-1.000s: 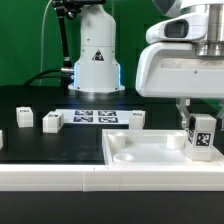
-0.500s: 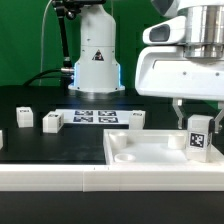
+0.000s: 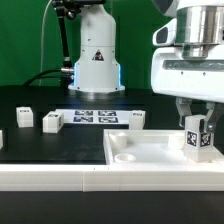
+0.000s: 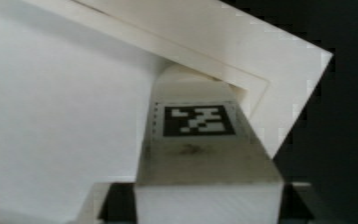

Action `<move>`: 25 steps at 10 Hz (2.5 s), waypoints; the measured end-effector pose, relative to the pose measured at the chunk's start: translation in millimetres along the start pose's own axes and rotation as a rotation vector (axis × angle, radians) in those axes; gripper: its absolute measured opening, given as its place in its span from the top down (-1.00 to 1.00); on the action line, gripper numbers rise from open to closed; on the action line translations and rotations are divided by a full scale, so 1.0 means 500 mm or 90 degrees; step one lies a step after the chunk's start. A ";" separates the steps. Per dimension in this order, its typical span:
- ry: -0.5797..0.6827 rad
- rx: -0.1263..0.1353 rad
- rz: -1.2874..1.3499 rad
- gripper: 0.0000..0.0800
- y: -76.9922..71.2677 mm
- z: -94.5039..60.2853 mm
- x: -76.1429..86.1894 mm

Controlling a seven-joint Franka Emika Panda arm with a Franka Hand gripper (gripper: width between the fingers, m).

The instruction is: Assemble one leg

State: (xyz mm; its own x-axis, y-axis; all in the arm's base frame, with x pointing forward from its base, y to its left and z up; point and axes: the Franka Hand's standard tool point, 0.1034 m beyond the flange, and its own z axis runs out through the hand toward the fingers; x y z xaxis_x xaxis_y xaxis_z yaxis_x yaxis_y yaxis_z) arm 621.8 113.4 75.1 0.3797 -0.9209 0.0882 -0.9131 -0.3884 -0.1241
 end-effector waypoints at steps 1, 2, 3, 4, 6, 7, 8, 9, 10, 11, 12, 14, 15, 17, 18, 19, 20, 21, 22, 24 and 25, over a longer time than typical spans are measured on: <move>-0.003 0.001 0.019 0.27 0.001 0.000 0.001; -0.004 0.001 0.025 0.27 0.001 0.000 0.001; -0.004 0.001 0.015 0.07 0.001 0.000 0.000; -0.004 0.001 -0.008 -0.27 0.001 0.000 0.000; -0.003 0.001 -0.110 -0.55 0.001 0.000 0.003; -0.008 -0.008 -0.201 -0.60 0.004 0.000 0.005; -0.005 -0.003 -0.249 -0.60 0.000 -0.001 0.005; -0.005 -0.002 -0.325 -0.62 -0.001 -0.001 0.002; -0.006 -0.002 -0.384 -0.62 -0.002 -0.002 0.001; -0.005 -0.001 -0.455 -0.62 -0.002 -0.002 0.001; -0.006 -0.001 -0.530 -0.62 -0.002 -0.002 0.003; -0.001 -0.007 -0.638 -0.62 -0.004 -0.002 -0.008; 0.000 -0.007 -0.685 -0.62 -0.004 -0.002 -0.012; 0.001 -0.009 -0.757 -0.62 -0.006 -0.001 -0.022; 0.002 -0.011 -0.777 -0.62 -0.006 -0.001 -0.022; 0.003 -0.013 -0.812 -0.62 -0.006 -0.001 -0.019; 0.003 -0.013 -0.824 -0.56 -0.005 -0.001 -0.018; 0.003 -0.013 -0.824 -0.56 -0.005 -0.001 -0.017; 0.003 -0.013 -0.823 -0.14 -0.005 -0.001 -0.017; 0.002 -0.012 -0.804 0.27 -0.006 -0.001 -0.017; 0.002 -0.012 -0.803 0.27 -0.006 -0.001 -0.017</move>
Offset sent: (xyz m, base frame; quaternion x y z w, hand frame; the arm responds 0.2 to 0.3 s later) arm 0.0000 0.0000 0.0000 0.0000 0.0000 -0.0650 0.9979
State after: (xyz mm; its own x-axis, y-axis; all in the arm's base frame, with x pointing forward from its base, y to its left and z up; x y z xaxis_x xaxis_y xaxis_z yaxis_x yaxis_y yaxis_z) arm 621.0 122.6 75.3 0.9864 0.0897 0.1376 0.0817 -0.9947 0.0625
